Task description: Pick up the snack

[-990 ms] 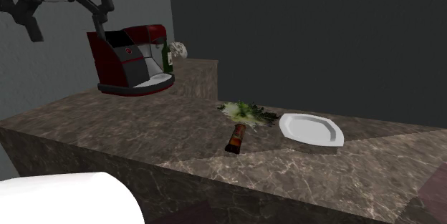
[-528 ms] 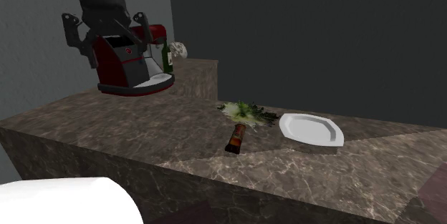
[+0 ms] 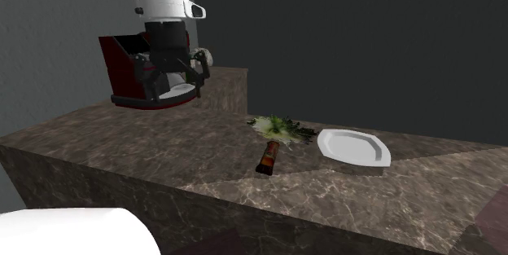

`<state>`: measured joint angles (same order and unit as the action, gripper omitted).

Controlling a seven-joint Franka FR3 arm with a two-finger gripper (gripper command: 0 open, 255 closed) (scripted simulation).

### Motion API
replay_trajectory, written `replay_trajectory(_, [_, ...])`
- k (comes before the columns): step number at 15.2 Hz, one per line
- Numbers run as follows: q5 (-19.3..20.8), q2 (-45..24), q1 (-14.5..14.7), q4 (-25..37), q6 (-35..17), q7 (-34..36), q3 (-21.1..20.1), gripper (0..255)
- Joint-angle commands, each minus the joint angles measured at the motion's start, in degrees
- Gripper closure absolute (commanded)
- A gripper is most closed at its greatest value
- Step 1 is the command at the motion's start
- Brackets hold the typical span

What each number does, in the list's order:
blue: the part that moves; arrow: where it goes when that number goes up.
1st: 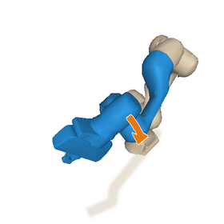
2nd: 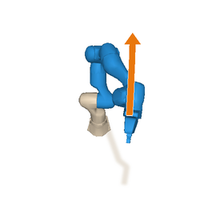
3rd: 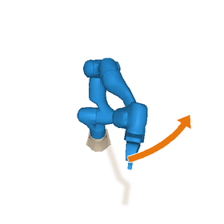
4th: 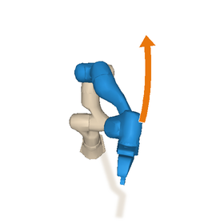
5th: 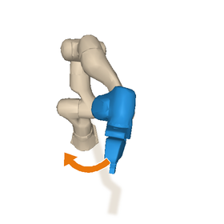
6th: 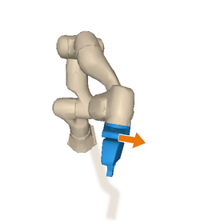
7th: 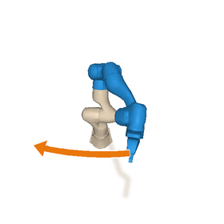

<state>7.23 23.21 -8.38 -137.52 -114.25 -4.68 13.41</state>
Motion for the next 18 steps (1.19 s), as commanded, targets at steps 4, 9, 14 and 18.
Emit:
replay_trajectory(4, [-0.86, -9.04, -1.32, 1.75, -7.69, -2.60, 3.74, 0])
replay_trajectory(9, [-3.87, -18.86, -2.56, 5.08, -14.20, -6.21, 6.99, 0])
replay_trajectory(14, [-9.16, -29.36, -4.50, 10.06, -19.23, -10.85, 8.99, 0])
replay_trajectory(18, [-14.17, -37.93, -7.20, 15.24, -21.95, -14.70, 9.14, 0])
